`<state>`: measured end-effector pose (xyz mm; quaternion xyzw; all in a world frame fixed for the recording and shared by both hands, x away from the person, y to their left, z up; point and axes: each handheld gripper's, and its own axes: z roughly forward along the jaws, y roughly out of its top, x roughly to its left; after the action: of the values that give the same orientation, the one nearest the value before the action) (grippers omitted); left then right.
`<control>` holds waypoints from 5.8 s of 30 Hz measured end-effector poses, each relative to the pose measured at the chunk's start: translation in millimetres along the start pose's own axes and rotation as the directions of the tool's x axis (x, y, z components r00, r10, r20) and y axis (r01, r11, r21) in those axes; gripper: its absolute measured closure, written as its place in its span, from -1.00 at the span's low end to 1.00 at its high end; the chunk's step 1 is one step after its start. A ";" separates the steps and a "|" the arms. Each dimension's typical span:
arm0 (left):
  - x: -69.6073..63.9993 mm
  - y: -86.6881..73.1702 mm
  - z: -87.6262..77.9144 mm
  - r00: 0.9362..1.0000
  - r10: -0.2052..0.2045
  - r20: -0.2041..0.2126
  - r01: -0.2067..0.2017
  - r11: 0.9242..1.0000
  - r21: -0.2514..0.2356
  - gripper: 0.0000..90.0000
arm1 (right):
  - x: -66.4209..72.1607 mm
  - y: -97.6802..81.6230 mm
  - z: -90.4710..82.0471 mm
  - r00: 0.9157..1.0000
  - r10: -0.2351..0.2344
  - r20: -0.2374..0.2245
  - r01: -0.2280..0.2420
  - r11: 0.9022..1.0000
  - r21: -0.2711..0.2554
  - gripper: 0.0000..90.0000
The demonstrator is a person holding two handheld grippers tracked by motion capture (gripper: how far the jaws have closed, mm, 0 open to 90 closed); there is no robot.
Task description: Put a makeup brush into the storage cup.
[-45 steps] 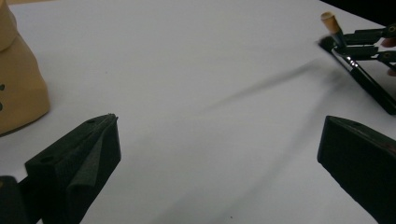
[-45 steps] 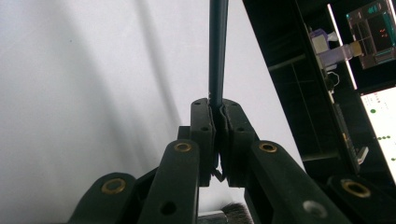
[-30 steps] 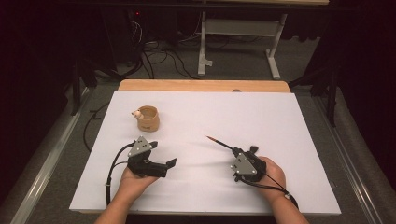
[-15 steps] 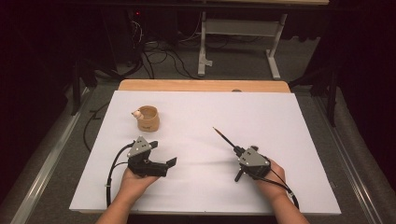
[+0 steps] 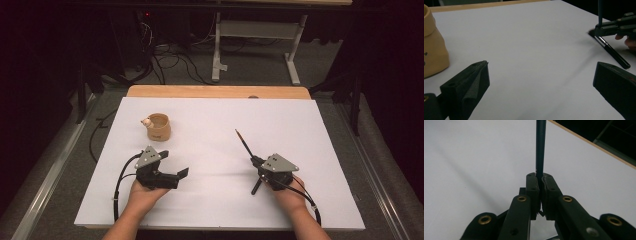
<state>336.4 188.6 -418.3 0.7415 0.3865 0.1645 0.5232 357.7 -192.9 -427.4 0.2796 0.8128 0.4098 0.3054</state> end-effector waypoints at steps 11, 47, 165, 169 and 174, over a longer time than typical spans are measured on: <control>-1.5 0.6 -1.7 1.000 0.005 0.012 -0.005 1.000 -0.031 -0.96 | -10.1 -4.4 -1.2 0.986 0.157 -0.059 -0.159 0.987 -0.034 0.94; -10.4 2.3 -7.1 0.998 0.019 0.067 -0.014 0.997 -0.072 -0.77 | 16.0 34.7 10.9 0.990 0.110 -0.092 -0.118 0.989 -0.091 0.94; -43.6 25.0 12.7 0.976 -0.013 0.217 0.061 0.974 -0.219 0.41 | 81.7 36.3 18.5 0.962 -0.032 -0.271 0.005 0.995 -0.097 0.94; -43.7 24.7 12.2 0.976 -0.011 0.217 0.060 0.973 -0.223 0.48 | 82.5 36.1 19.2 0.961 -0.042 -0.273 0.015 0.995 -0.103 0.94; -43.1 24.2 12.0 0.976 -0.014 0.216 0.064 0.972 -0.226 0.53 | 83.8 36.3 19.4 0.960 -0.042 -0.276 0.014 0.995 -0.102 0.94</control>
<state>326.0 145.0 -394.3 0.6811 0.3211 0.1177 0.6474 324.2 -105.8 -428.7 0.1923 0.8302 0.4804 0.2074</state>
